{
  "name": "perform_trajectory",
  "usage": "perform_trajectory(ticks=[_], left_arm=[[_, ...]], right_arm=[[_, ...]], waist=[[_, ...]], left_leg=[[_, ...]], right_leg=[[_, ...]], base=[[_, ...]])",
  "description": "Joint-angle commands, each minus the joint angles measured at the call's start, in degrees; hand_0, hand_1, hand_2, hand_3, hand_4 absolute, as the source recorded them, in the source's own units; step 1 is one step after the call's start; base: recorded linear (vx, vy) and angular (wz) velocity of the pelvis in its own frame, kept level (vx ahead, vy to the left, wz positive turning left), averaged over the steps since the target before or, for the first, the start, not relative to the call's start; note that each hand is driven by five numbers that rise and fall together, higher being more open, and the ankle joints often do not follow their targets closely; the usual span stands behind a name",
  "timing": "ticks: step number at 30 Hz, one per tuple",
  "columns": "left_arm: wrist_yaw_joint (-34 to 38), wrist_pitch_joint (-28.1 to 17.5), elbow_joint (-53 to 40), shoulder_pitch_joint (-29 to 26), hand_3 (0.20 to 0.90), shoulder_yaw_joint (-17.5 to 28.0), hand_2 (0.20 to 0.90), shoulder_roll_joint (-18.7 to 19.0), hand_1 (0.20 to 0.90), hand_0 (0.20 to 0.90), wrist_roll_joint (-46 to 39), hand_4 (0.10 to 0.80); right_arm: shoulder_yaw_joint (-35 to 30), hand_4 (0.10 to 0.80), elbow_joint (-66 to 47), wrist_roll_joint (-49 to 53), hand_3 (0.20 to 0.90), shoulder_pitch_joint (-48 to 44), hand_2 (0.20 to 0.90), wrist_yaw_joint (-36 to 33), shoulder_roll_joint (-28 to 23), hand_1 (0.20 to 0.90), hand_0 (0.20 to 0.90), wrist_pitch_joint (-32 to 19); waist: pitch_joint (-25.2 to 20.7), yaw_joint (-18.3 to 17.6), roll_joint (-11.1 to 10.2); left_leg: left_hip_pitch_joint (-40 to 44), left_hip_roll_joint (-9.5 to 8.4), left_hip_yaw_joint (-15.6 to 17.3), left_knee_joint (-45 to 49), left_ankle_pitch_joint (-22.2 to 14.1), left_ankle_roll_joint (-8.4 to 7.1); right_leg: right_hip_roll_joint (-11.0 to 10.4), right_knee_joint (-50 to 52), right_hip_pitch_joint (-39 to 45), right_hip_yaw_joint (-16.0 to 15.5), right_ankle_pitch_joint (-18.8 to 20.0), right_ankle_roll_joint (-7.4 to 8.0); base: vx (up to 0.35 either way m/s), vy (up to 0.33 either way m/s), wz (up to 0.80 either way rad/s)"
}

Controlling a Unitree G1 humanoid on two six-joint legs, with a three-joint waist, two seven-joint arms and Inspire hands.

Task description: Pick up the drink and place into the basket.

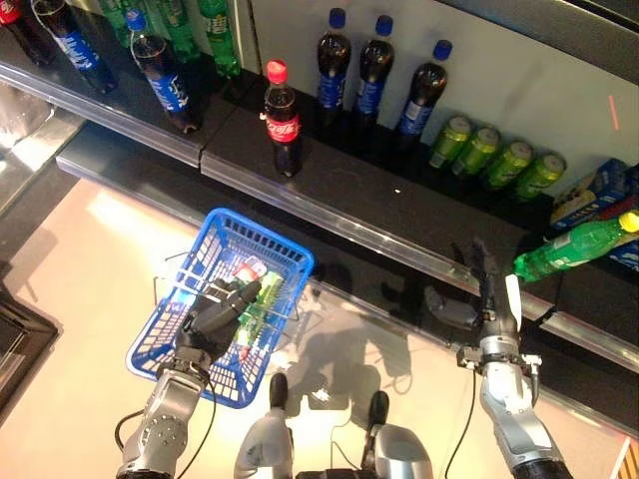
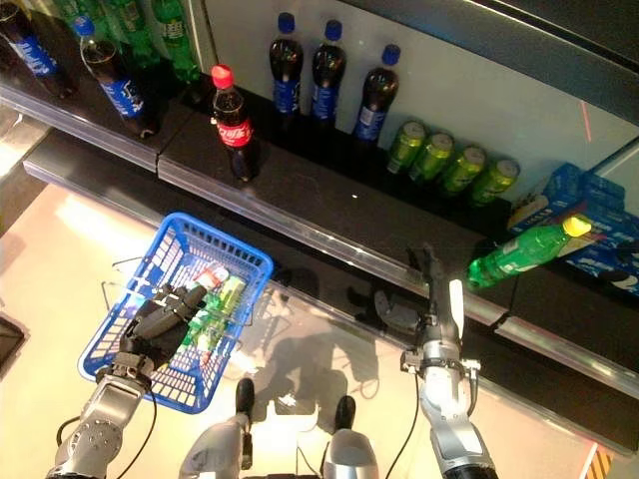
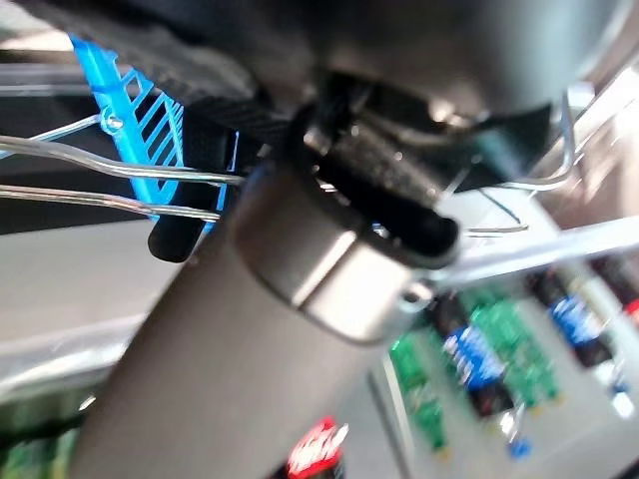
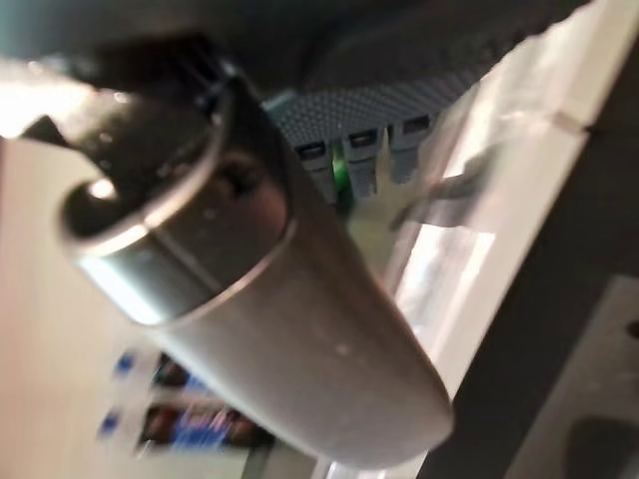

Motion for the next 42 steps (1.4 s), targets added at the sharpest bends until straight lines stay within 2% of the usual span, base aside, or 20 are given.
perform_trajectory(ticks=[1,7,12,16,19,22,23,25,26,27,28,29,31,32,36,38,40,42], left_arm=[[-8.43,-16.9,-5.27,-3.8,0.2,5.96,0.3,0.2,0.3,0.3,1.0,0.1],[-7.25,-16.02,3.77,-3.12,0.2,6.86,0.3,0.52,0.3,0.3,3.34,0.1],[-5.99,-14.97,15.13,-4.03,0.2,5.52,0.3,0.48,0.3,0.3,5.93,0.1],[-6.24,-14.45,24.54,-6.07,0.2,3.57,0.3,0.64,0.3,0.3,8.76,0.1],[-5.63,-12.33,28.33,-7.02,0.2,2.65,0.3,1.65,0.3,0.3,9.5,0.1],[-5.78,-10.32,32.72,-6.01,0.2,3.03,0.3,2.5,0.3,0.3,11.9,0.1],[-6.18,-9.7,33.97,-5.56,0.2,2.88,0.3,2.48,0.3,0.3,12.59,0.1],[-6.41,-9.02,35.82,-5.27,0.2,2.92,0.3,2.38,0.3,0.3,14.4,0.1],[-7.4,-9.65,38.63,-5.13,0.2,2.96,0.3,2.12,0.3,0.3,15.11,0.1],[-7.97,-9.82,39.98,-5.24,0.2,2.89,0.3,2.02,0.3,0.3,15.15,0.1],[-8.93,-10.61,44.36,-5.66,0.2,2.53,0.3,1.59,0.3,0.3,14.49,0.1],[-8.89,-10.53,45.27,-5.91,0.2,2.45,0.3,1.5,0.3,0.3,14.25,0.1],[-8.31,-10.1,49.29,-7.05,0.2,2.43,0.3,1.01,0.3,0.3,14.53,0.1],[-8.32,-9.93,51.03,-7.63,0.2,2.45,0.3,0.78,0.3,0.3,15.18,0.1],[-8.34,-8.27,53.55,-7.91,0.2,3.61,0.3,0.33,0.3,0.3,15.52,0.1],[-8.93,-8.19,53.75,-7.65,0.2,3.34,0.3,-0.19,0.3,0.3,16.22,0.1],[-9.53,-7.7,53.45,-7.06,0.2,2.58,0.3,-1.36,0.3,0.3,17.09,0.1],[-8.81,-6.65,51.48,-6.55,0.2,1.39,0.3,-2.38,0.3,0.3,16.48,0.1]], right_arm=[[-0.51,0.8,5.83,3.98,0.9,4.25,0.9,-3.67,-4.43,0.9,0.9,-6.29],[-2.82,0.8,12.76,6.27,0.9,4.38,0.9,-6.13,-4.23,0.9,0.9,-6.56],[-2.67,0.8,18.01,5.79,0.9,5.13,0.9,-7.3,-4.64,0.9,0.9,-6.6],[-3.3,0.8,24.4,7.05,0.9,5.11,0.9,-7.84,-4.59,0.9,0.9,-7.97],[-4.13,0.8,29.28,8.8,0.9,4.56,0.9,-6.93,-4.74,0.9,0.9,-8.86],[-4.93,0.8,36.1,11.93,0.9,3.24,0.9,-1.41,-3.97,0.9,0.9,-8.91],[-4.89,0.8,38.0,15.13,0.9,2.93,0.9,2.87,-3.59,0.9,0.9,-7.84],[-5.11,0.8,41.11,19.26,0.9,2.4,0.9,9.51,-2.93,0.9,0.9,-6.14],[-4.73,0.8,44.38,21.64,0.9,2.04,0.9,14.51,-2.12,0.9,0.9,-6.33],[-4.58,0.8,45.73,22.34,0.9,1.73,0.9,16.0,-1.91,0.9,0.9,-6.59],[-3.94,0.8,49.87,23.73,0.9,0.8,0.9,19.6,-1.26,0.9,0.9,-6.85],[-3.77,0.8,50.66,24.16,0.9,0.51,0.9,20.21,-1.21,0.9,0.9,-6.72],[-3.42,0.8,53.67,24.94,0.9,-0.56,0.9,22.29,-0.8,0.9,0.9,-6.32],[-3.21,0.8,54.56,25.41,0.9,-0.9,0.9,22.37,-0.51,0.9,0.9,-5.86],[-2.64,0.8,55.61,25.72,0.9,-1.7,0.9,22.87,-0.03,0.9,0.9,-2.75],[-2.66,0.8,55.7,26.07,0.9,-1.84,0.9,22.78,0.0,0.9,0.9,-1.65],[-2.37,0.8,55.78,24.49,0.9,-1.69,0.9,22.51,0.04,0.9,0.9,0.19],[-1.42,0.8,55.29,23.53,0.9,-1.83,0.9,22.82,-0.31,0.9,0.9,0.89]], waist=[[-20.57,-0.98,4.27],[-20.12,-1.6,4.61],[-19.23,-3.21,4.79],[-18.57,-4.97,4.19],[-18.32,-5.73,3.74],[-17.61,-5.21,2.86],[-17.22,-4.88,3.01],[-17.22,-4.05,3.42],[-17.39,-3.43,3.96],[-17.47,-3.19,4.13],[-17.99,-2.99,4.61],[-18.11,-2.96,4.68],[-19.04,-2.84,4.64],[-19.4,-2.73,4.47],[-20.52,-2.7,4.55],[-20.5,-2.72,4.73],[-20.45,-2.15,4.71],[-20.13,-1.34,4.75]], left_leg=[[3.28,0.82,3.92,-0.13,-6.93,-0.11],[3.89,0.69,4.76,-0.13,-7.39,0.1],[4.53,-0.2,4.52,-0.13,-7.71,1.8],[4.6,-2.08,4.74,-0.13,-8.44,3.35],[4.73,-3.11,6.2,-0.13,-8.96,3.3],[5.05,-3.98,11.27,-0.13,-9.82,2.0],[5.06,-3.79,12.34,-0.13,-9.88,2.19],[4.32,-3.35,13.79,-0.13,-9.19,2.57],[3.72,-2.99,14.68,-0.13,-8.67,3.07],[3.48,-2.91,14.96,-0.13,-8.46,3.2],[2.74,-2.7,15.33,-0.13,-8.01,3.67],[2.64,-2.7,15.34,-0.13,-8.0,3.76],[2.08,-2.76,14.94,-0.13,-7.66,3.71],[2.06,-2.87,14.71,-0.13,-7.65,3.69],[3.35,-1.77,14.67,-0.13,-6.95,2.35],[3.63,-1.51,13.83,0.12,-6.81,2.02],[3.03,-1.6,9.77,1.95,-6.87,1.53],[2.28,-2.52,4.84,3.54,-7.74,1.69]], right_leg=[[-0.59,-0.16,-1.46,0.63,0.46,1.35],[-0.54,0.03,-1.56,1.59,0.43,1.33],[-0.4,5.89,-3.76,4.77,-0.76,1.27],[-1.18,9.36,-6.96,8.23,2.73,2.74],[-2.02,7.66,-8.26,9.48,5.85,3.65],[-3.04,5.09,-12.11,5.23,12.21,5.24],[-2.94,6.63,-12.58,3.98,12.08,5.18],[-1.98,9.54,-12.75,1.94,9.48,4.52],[-1.0,12.33,-11.81,0.48,7.01,3.68],[-0.67,13.4,-11.62,0.4,6.1,3.33],[1.0,15.89,-10.97,0.75,3.66,2.31],[1.3,16.19,-10.89,0.94,3.08,2.09],[3.26,13.36,-8.33,1.3,-0.27,1.15],[3.3,12.38,-7.52,1.16,-0.71,0.88],[5.82,6.03,-4.54,1.26,-3.13,-1.63],[6.63,5.6,-4.0,1.94,-3.85,-2.37],[7.08,4.99,-3.53,3.72,-3.68,-3.28],[7.17,5.11,-3.41,5.34,-3.77,-3.83]], base=[[-0.003,0.028,-0.12],[-0.002,0.05,-0.1],[0.019,0.153,-0.14],[0.009,0.213,-0.33],[0.009,0.18,-0.35],[-0.07,0.07,-0.72],[-0.133,0.03,-1.08],[-0.154,0.01,-0.81],[-0.153,-0.017,-0.68],[-0.181,-0.024,-0.7],[-0.112,-0.03,-0.65],[-0.121,-0.063,-0.42],[-0.07,-0.117,-0.48],[-0.041,-0.167,-0.81],[-0.01,-0.199,-0.55],[0.005,-0.093,-0.06],[0.006,-0.038,-0.04],[0.001,0.041,-0.37]])
